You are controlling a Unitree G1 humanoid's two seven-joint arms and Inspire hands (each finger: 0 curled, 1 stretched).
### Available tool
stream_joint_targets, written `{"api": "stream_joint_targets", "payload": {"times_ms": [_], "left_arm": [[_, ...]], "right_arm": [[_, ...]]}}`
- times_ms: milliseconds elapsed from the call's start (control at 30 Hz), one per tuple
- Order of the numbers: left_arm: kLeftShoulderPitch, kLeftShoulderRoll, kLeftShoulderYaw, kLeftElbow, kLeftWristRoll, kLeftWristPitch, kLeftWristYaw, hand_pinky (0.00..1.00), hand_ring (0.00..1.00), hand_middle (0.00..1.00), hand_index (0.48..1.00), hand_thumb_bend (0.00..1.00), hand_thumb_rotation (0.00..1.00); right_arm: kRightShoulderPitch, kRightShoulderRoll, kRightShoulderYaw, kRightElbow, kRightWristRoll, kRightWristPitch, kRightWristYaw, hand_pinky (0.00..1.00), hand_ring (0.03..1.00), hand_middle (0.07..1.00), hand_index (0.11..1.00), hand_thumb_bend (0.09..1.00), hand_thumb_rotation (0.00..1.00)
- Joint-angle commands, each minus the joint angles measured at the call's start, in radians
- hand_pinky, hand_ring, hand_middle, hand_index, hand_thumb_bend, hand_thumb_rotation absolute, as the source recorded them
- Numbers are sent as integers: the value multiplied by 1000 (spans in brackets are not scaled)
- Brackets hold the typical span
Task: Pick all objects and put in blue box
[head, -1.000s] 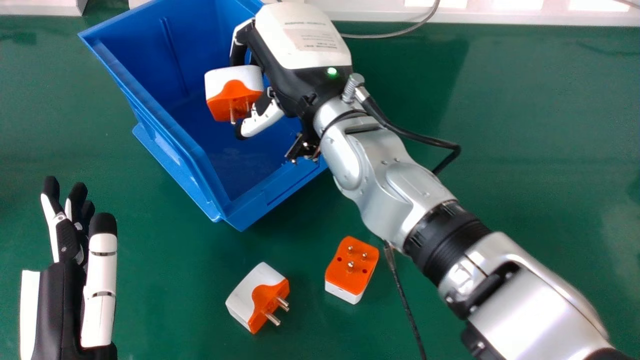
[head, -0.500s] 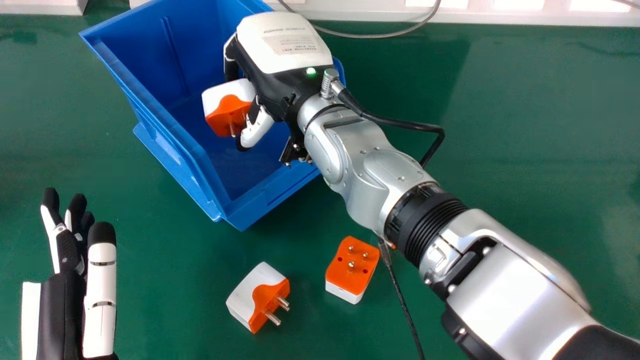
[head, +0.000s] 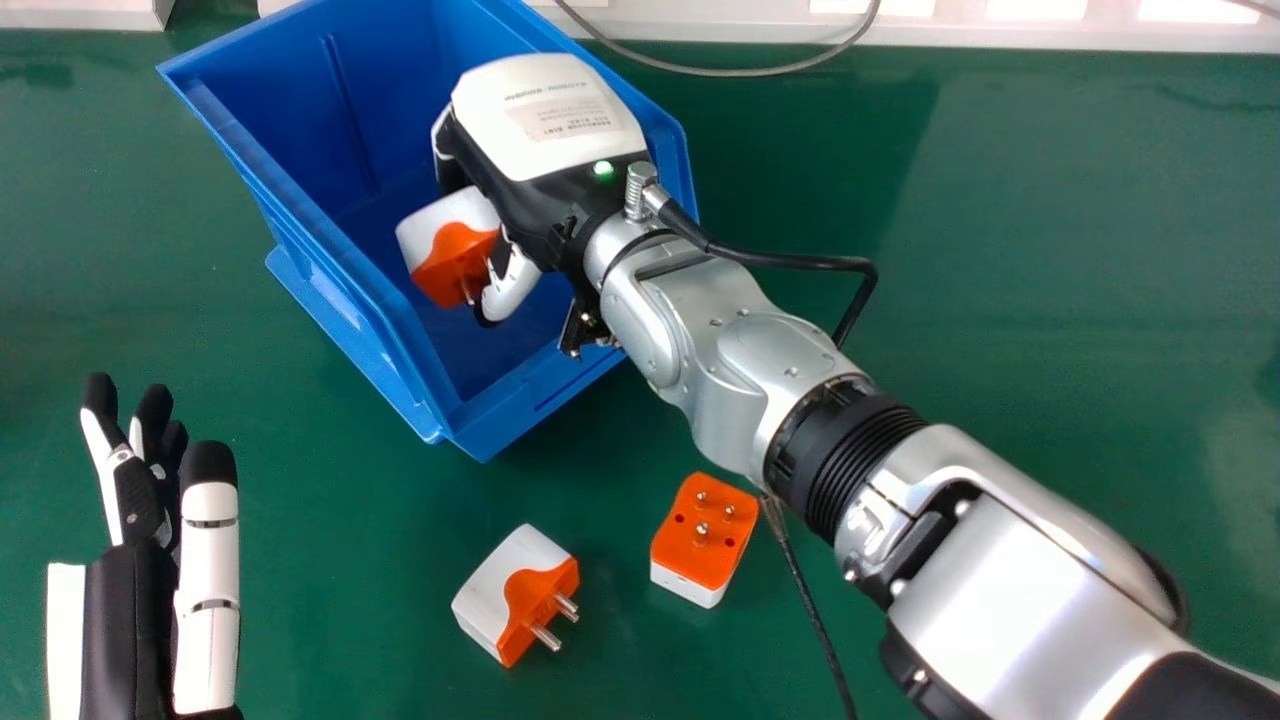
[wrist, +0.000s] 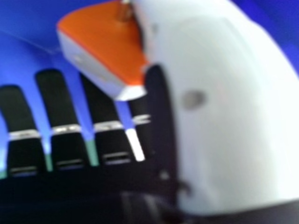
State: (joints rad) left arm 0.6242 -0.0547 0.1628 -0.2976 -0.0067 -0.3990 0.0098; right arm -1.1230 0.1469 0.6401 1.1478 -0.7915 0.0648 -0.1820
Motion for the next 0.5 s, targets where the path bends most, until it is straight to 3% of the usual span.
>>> {"api": "stream_joint_targets", "payload": {"times_ms": [0, 167, 300, 467], "left_arm": [[5, -1, 0, -28, 8, 1, 12, 1000, 1000, 1000, 1000, 416, 919], [-2, 2, 2, -25, 6, 7, 15, 1000, 1000, 1000, 1000, 390, 928], [-10, 8, 2, -17, 8, 1, 14, 1000, 1000, 1000, 1000, 393, 914], [-14, 4, 4, -17, 17, 5, 23, 1000, 1000, 1000, 1000, 377, 909]], "right_arm": [[-15, 5, 1, -26, 3, 1, -7, 704, 824, 871, 844, 662, 282], [-11, 0, -3, -37, 8, -10, -11, 772, 910, 956, 942, 664, 386], [-9, -5, 8, -45, -5, -11, -25, 795, 924, 969, 952, 648, 428], [-5, -1, 7, -55, -5, -2, -34, 823, 936, 974, 951, 611, 434]]}}
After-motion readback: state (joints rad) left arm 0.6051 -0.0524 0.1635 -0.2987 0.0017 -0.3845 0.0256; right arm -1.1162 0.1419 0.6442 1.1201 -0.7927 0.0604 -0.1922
